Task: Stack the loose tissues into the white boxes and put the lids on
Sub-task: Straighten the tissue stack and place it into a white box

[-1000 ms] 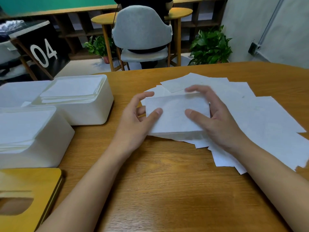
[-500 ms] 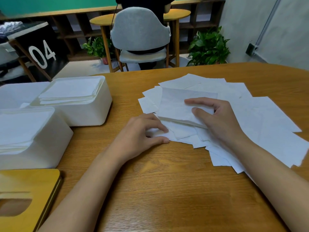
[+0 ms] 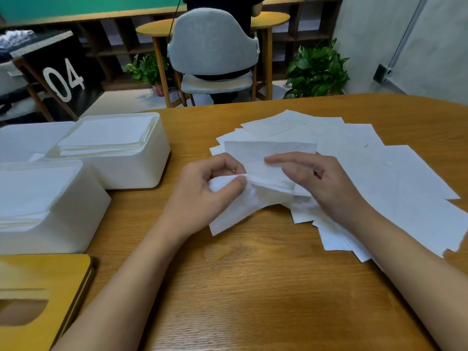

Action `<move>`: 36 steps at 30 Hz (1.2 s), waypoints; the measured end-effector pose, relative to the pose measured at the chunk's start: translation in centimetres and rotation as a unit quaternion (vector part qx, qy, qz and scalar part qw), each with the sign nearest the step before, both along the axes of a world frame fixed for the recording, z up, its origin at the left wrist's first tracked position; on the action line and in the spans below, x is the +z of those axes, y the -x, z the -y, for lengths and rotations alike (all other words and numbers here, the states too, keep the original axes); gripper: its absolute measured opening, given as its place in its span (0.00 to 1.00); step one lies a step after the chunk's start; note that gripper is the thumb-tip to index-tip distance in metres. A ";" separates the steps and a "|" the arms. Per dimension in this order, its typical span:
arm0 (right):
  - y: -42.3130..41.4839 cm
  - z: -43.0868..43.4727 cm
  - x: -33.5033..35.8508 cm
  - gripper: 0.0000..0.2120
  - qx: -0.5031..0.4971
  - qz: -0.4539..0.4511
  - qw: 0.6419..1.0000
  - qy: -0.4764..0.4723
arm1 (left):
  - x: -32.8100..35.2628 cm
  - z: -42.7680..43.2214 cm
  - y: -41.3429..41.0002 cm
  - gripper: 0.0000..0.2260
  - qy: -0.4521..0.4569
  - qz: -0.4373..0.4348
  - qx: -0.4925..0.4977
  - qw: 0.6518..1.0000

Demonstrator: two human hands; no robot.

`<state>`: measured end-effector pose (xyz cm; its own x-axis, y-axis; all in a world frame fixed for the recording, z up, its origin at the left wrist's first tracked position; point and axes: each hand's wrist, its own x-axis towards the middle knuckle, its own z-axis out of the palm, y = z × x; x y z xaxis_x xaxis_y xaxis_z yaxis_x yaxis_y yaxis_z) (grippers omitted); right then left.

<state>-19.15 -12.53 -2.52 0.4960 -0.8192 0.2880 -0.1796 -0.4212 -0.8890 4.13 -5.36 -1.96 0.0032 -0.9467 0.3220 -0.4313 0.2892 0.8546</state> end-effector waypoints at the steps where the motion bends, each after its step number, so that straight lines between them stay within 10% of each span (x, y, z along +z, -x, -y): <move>1: -0.1 -0.2 0.1 0.22 0.019 -0.002 1.000 -0.008 | 0.2 0.0 0.0 0.03 -0.011 -0.034 0.004 0.999; 9: -0.8 -0.6 -0.3 0.07 -0.032 0.025 0.997 -0.072 | 0.7 0.1 0.0 0.07 -0.037 -0.049 0.043 0.997; 25: -1.1 -1.4 0.3 0.37 0.018 -0.072 0.997 -0.010 | 0.4 0.2 1.1 0.13 -0.045 -0.104 0.086 0.990; 36: -1.2 -0.8 -0.3 0.30 -0.002 0.035 0.999 -0.038 | -0.7 0.8 0.4 0.21 0.010 0.040 0.174 0.984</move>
